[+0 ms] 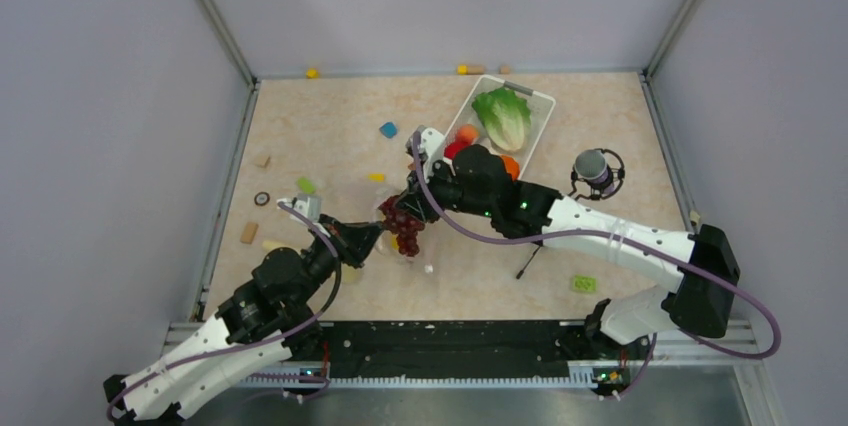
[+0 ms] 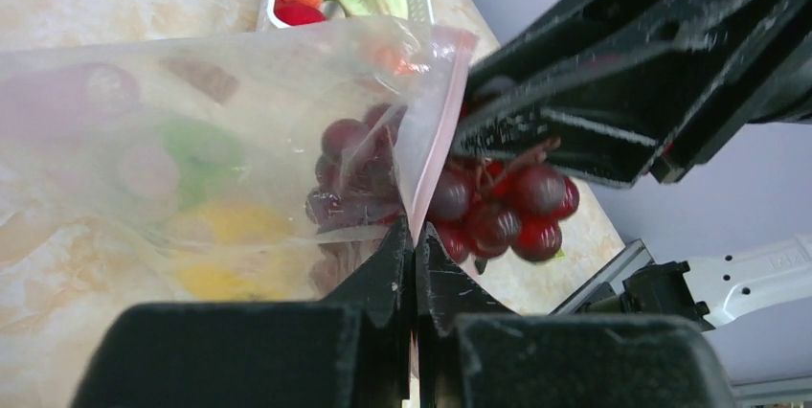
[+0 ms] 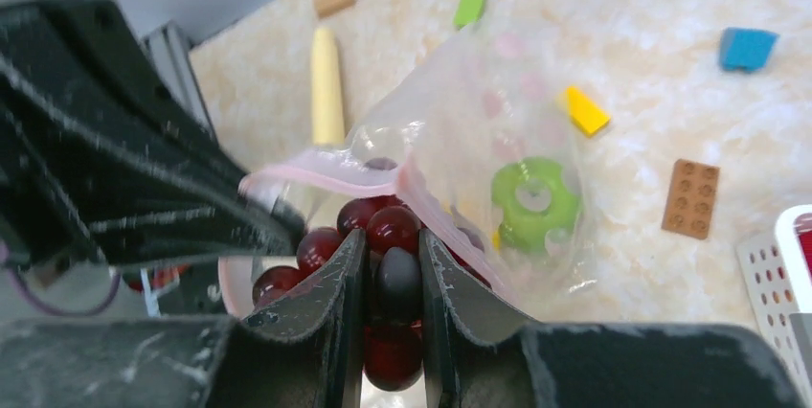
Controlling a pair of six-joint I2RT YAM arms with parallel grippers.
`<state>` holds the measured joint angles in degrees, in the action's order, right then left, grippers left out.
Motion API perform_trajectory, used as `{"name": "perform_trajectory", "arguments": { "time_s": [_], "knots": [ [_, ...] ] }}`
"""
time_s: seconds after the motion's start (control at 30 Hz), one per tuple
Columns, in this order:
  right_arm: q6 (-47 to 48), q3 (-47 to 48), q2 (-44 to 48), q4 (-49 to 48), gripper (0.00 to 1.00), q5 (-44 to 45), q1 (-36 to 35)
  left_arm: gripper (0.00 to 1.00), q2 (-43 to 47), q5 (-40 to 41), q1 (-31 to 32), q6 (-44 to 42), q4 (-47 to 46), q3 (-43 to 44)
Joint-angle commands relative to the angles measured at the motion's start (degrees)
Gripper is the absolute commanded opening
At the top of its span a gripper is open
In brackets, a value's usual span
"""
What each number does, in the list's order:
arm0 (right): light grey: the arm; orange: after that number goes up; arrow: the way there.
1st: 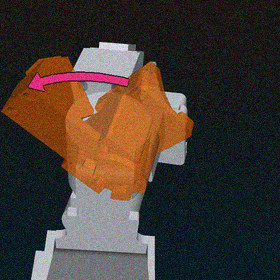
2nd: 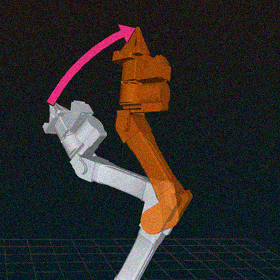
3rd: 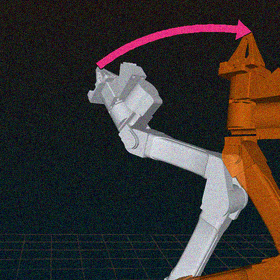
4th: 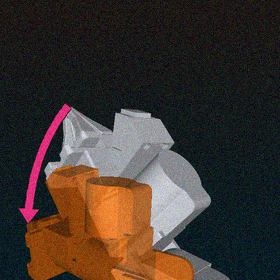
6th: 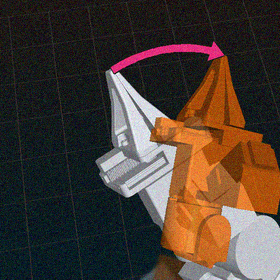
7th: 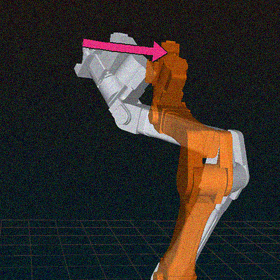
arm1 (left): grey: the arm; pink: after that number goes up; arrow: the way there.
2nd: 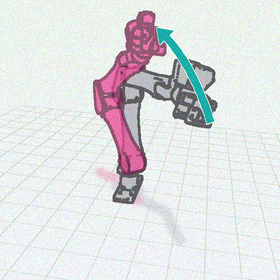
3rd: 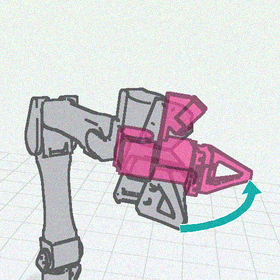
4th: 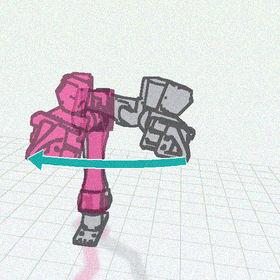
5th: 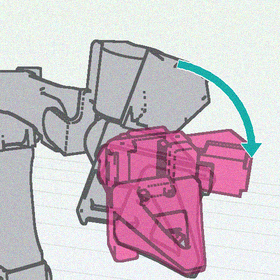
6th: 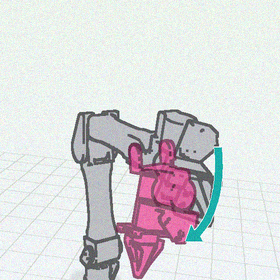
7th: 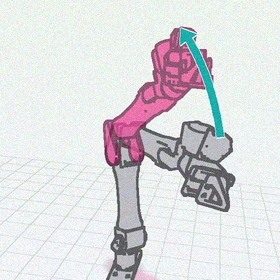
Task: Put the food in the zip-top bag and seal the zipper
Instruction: Place the fake fruit in the zipper food storage bag.
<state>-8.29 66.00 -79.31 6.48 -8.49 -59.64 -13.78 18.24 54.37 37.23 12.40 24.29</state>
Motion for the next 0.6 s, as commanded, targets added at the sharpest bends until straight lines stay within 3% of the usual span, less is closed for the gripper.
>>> {"name": "perform_trajectory", "arguments": {
  "time_s": [0.0,0.23,0.57],
  "knots": [
    [-6.1,-0.14,1.06,-14.82,0.0,10.12,-0.77,0.0,-0.18,-3.66,-0.1,-1.2,-4.31,2.36],
    [-7.26,-0.83,0.87,-24.96,0.0,16.24,-2.28,0.0,0.05,-5.19,-0.14,0.25,-4.89,4.49],
    [-7.93,-1.98,1.55,-25.12,0.0,22.08,-3.36,0.0,-2.47,-5.2,-0.14,5.87,-5.05,11.79]
  ]
}}
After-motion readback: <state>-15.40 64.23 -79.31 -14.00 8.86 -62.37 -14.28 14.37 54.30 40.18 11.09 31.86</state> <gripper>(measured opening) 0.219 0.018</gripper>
